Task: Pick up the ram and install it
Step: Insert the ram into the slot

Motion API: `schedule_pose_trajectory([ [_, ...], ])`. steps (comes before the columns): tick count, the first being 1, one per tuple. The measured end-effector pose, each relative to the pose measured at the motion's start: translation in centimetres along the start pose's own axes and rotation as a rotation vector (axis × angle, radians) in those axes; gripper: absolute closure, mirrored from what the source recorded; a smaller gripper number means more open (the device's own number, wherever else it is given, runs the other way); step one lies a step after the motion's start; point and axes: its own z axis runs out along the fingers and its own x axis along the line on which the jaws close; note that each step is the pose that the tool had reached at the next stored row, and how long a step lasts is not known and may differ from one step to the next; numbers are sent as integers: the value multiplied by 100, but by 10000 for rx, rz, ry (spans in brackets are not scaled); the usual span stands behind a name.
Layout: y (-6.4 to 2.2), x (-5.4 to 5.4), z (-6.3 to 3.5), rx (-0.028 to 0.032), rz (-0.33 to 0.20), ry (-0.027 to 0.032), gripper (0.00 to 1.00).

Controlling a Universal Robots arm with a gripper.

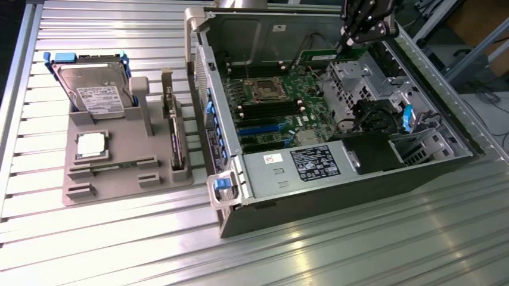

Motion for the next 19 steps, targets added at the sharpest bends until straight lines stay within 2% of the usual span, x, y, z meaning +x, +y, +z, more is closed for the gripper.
schedule_pose_trajectory([
  [19, -3, 12, 182, 1, 0, -21, 88],
])
